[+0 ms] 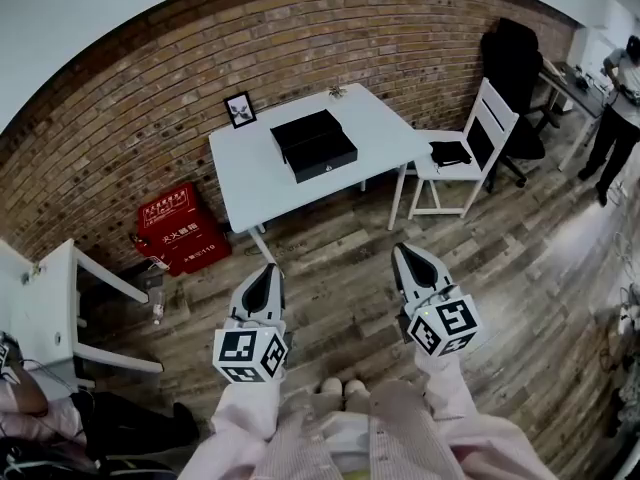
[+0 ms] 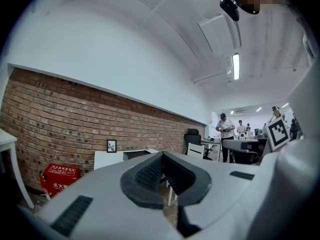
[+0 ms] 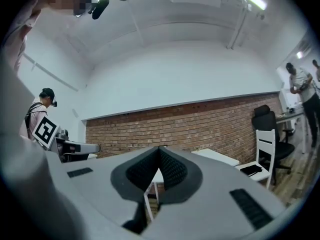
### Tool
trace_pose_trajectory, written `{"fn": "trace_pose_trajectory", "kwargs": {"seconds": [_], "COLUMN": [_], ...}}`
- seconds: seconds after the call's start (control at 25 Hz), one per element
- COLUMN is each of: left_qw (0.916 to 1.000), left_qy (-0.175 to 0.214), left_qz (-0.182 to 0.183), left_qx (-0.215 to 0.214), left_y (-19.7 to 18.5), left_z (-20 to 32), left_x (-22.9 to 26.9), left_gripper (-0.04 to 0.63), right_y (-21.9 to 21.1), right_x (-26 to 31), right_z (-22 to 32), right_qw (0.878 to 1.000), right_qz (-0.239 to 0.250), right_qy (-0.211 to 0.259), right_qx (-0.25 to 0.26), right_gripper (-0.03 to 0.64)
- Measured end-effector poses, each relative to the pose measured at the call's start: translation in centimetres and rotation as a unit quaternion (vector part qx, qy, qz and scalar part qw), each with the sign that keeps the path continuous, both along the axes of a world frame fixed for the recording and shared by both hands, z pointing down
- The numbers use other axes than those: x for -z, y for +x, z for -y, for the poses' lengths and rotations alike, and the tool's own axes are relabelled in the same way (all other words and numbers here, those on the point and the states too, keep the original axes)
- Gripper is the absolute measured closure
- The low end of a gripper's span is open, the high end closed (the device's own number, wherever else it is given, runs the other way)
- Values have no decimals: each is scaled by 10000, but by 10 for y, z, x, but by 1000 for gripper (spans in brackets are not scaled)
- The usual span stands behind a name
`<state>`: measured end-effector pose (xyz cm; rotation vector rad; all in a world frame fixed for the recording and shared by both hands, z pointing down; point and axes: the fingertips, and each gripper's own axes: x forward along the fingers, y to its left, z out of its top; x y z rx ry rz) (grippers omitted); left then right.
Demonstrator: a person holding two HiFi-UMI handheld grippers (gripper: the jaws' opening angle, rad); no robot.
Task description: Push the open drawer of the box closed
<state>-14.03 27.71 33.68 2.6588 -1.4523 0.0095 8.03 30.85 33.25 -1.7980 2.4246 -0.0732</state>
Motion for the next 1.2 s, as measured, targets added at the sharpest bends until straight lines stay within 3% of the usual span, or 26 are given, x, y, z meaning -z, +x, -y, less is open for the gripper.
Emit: {"fn": "trace_pose_trajectory", "kwargs": {"seconds": [0.28, 0.68, 1.2], "left_qw": [9998, 9992, 9987], "left_qy": [-105, -253, -489], "left_qz": [8, 49, 38], "left_qx": [151, 289, 147], "left_y": [0, -3, 12], "left_z": [-6, 8, 100], "left_x": [-7, -20, -44], "left_gripper": [600, 600, 600], "right_y": [4, 7, 20], "right_x": [-16, -27, -54], "right_z": [10, 33, 116], "right_qw": [9994, 9986, 9962], "right_qz": [122, 235, 346], "right_qy": [-318, -464, -794], "right_qx": [-18, 30, -120], "right_gripper": [603, 508, 508]}}
